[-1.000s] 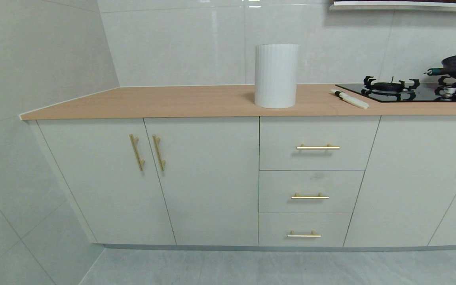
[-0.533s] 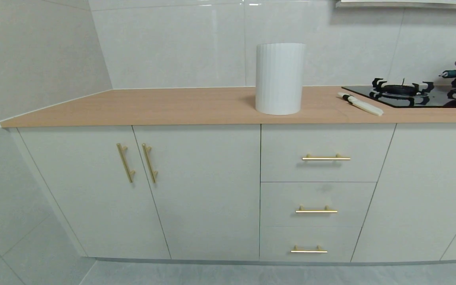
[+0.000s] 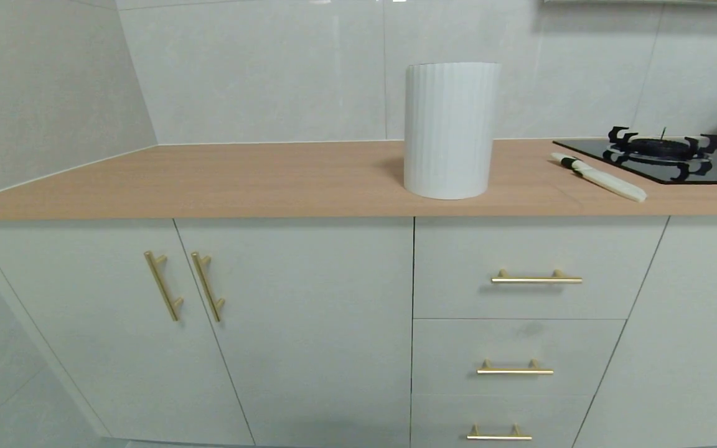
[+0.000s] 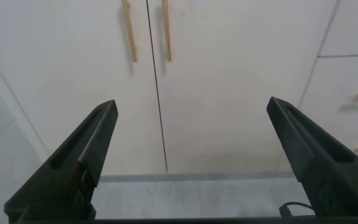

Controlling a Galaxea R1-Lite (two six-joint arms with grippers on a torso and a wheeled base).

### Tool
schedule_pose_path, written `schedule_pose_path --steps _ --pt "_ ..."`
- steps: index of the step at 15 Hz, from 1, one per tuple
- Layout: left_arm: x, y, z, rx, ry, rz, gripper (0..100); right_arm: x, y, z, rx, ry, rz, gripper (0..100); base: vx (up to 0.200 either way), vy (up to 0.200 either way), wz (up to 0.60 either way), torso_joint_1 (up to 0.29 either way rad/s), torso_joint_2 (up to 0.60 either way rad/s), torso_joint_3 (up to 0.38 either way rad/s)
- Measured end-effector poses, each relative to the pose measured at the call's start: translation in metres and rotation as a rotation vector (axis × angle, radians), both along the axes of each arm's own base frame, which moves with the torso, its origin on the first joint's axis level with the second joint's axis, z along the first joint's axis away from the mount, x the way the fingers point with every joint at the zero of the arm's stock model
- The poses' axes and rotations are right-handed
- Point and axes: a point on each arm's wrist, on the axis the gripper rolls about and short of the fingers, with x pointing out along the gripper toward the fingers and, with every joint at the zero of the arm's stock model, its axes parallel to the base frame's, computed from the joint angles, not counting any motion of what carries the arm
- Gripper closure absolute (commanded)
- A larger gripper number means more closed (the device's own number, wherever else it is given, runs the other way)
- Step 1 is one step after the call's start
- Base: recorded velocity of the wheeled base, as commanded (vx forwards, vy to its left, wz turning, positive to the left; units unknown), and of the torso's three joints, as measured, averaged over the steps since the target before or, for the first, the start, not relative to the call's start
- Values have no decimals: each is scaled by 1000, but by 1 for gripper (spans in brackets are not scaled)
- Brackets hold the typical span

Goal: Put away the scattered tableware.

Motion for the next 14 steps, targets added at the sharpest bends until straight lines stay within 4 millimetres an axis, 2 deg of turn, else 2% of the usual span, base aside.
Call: schedule_pose_path --steps 7,14 --pt "0 0 0 0 0 0 0 0 0 0 0 0 0 0 200 0 0 1 4 4" --pt "0 0 0 0 0 0 0 0 0 0 0 0 0 0 0 0 0 0 0 0"
